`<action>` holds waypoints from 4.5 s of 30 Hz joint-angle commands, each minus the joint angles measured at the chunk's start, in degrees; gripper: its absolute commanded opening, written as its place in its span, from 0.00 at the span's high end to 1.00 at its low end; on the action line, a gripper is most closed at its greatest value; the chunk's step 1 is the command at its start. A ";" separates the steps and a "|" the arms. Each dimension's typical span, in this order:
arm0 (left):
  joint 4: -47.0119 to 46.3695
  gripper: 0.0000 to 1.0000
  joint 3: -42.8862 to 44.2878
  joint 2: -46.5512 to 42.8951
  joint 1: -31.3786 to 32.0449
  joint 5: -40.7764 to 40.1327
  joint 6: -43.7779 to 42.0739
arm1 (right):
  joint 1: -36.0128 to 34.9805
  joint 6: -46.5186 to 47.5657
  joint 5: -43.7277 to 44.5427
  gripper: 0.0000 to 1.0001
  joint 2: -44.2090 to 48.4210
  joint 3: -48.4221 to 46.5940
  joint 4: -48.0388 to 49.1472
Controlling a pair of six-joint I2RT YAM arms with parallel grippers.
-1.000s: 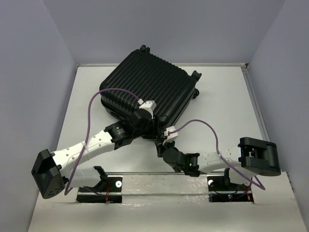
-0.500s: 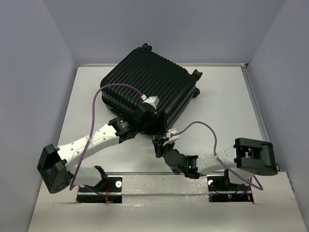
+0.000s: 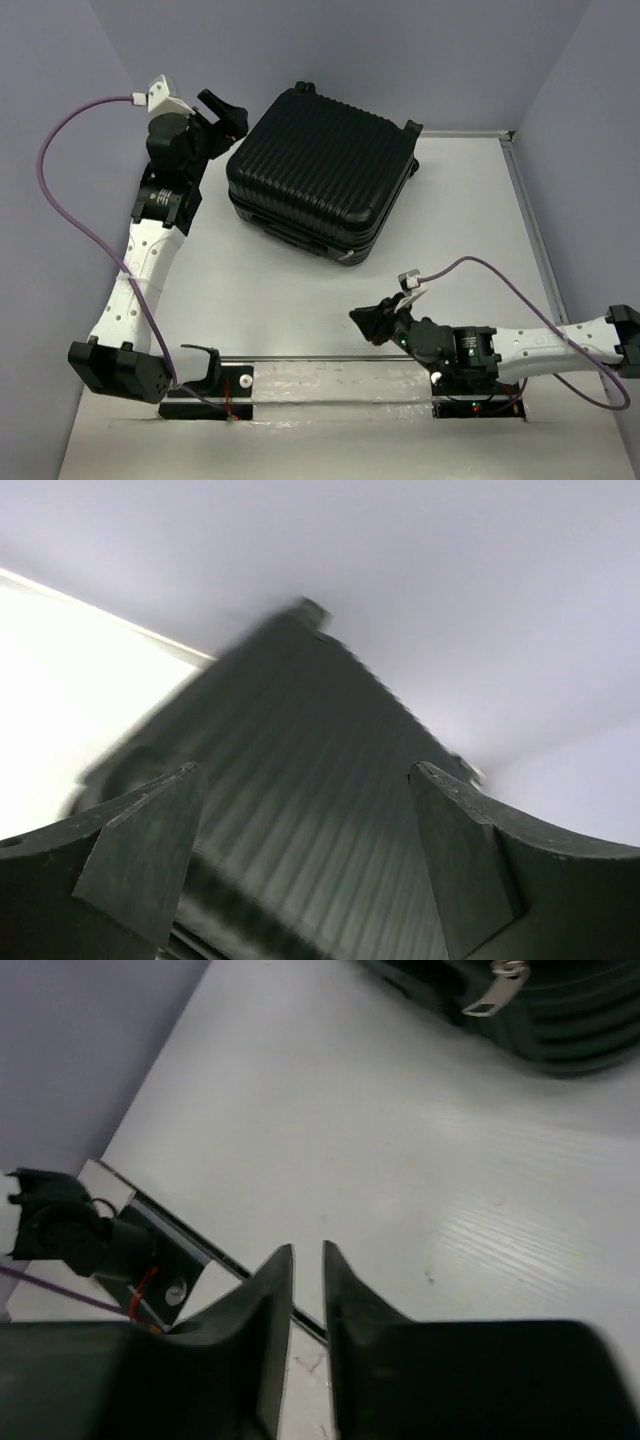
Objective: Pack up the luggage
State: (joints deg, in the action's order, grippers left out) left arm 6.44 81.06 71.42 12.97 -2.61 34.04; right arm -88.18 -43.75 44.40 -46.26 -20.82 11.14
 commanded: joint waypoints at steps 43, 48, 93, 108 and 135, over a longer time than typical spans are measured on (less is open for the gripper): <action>1.07 0.08 13.85 49.89 -13.24 21.85 -0.04 | 71.13 17.37 -51.76 0.93 -55.69 -47.91 -6.57; -11.53 0.09 -5.62 36.18 -13.24 22.04 5.59 | 71.13 18.52 -58.63 0.93 -56.75 -49.85 -5.87; 2.60 0.16 -38.25 -39.77 -2.78 -8.52 -2.05 | 76.93 21.86 -61.54 0.32 -43.85 -60.59 -20.90; 4.73 0.01 -45.63 -41.28 -2.95 7.87 -2.49 | 72.47 20.27 -77.27 0.53 -12.51 -0.53 19.54; 1.56 0.01 -45.37 -37.76 -2.95 14.74 -2.93 | 68.76 28.98 -71.65 0.61 -33.81 -11.44 25.16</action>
State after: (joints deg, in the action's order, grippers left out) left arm 12.62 34.96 33.17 9.63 6.39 30.30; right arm -18.74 -15.62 -26.46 -79.81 -29.32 29.56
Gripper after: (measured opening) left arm 0.990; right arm 0.409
